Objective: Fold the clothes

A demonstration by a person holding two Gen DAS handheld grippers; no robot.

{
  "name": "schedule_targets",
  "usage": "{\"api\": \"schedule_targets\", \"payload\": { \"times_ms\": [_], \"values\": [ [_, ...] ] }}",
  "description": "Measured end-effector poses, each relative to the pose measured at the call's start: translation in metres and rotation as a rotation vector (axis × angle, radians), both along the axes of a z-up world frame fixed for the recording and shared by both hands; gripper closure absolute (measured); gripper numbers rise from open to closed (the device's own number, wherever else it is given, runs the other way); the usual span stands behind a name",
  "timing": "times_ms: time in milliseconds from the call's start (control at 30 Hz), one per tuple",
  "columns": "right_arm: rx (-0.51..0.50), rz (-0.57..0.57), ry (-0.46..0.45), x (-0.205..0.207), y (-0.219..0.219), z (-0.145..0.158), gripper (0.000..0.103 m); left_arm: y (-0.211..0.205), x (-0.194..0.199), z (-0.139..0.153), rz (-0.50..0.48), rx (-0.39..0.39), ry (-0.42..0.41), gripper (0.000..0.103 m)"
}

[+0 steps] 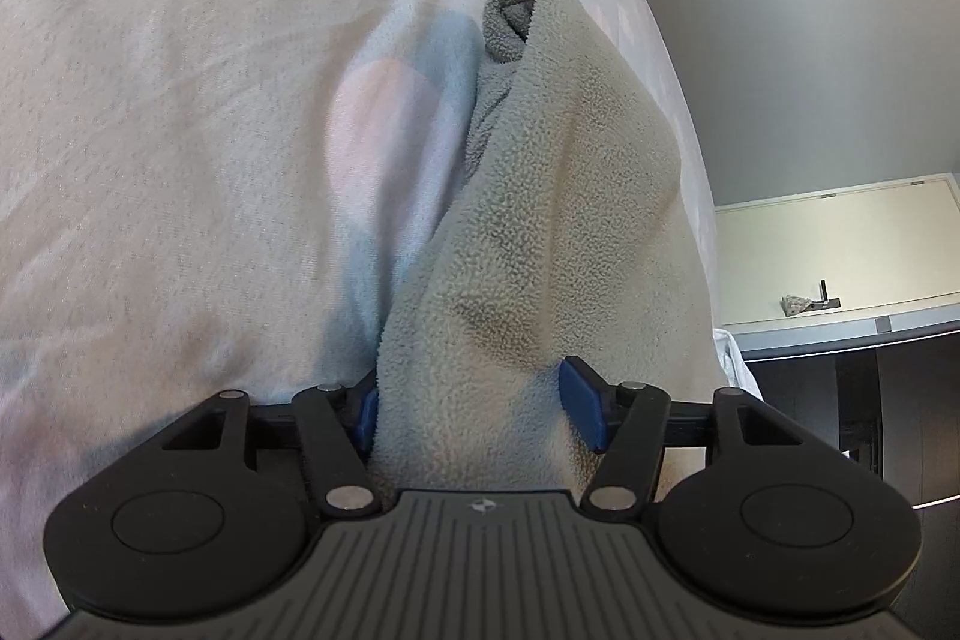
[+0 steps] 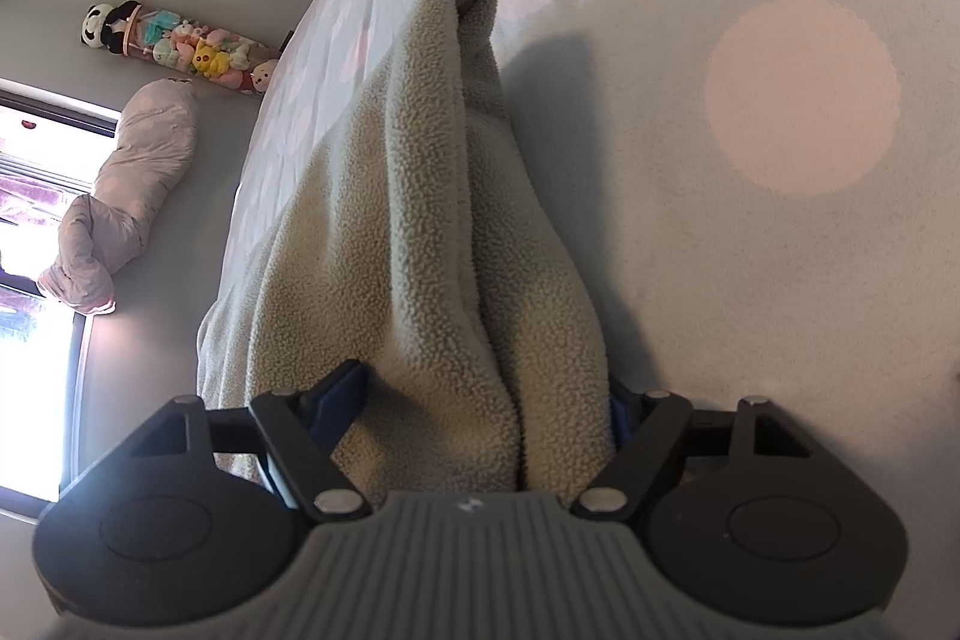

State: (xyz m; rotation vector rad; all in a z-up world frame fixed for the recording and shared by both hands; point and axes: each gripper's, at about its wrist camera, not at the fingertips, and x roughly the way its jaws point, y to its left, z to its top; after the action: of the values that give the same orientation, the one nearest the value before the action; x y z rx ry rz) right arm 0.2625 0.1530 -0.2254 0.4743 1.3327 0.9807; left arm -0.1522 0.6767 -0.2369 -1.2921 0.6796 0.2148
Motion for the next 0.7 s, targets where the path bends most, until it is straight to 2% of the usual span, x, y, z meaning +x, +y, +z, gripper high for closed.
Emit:
{"api": "schedule_targets", "payload": {
  "times_ms": [200,400,467,700],
  "values": [
    [0.034,0.018,-0.005,-0.001,0.012,-0.001,0.040,0.000,0.007,0.005,-0.031,0.025,0.023,0.057],
    [0.079,-0.010,-0.038,-0.003,0.006,0.013,0.055,-0.006,0.003,0.020,-0.025,0.043,0.014,0.074],
    [0.097,-0.025,-0.051,-0.004,0.003,0.020,0.062,-0.008,0.002,0.030,-0.034,0.070,0.021,0.077],
    [0.091,-0.030,-0.112,-0.014,0.005,0.045,0.064,-0.027,0.000,0.070,-0.054,0.209,0.014,0.080]
  ]
}}
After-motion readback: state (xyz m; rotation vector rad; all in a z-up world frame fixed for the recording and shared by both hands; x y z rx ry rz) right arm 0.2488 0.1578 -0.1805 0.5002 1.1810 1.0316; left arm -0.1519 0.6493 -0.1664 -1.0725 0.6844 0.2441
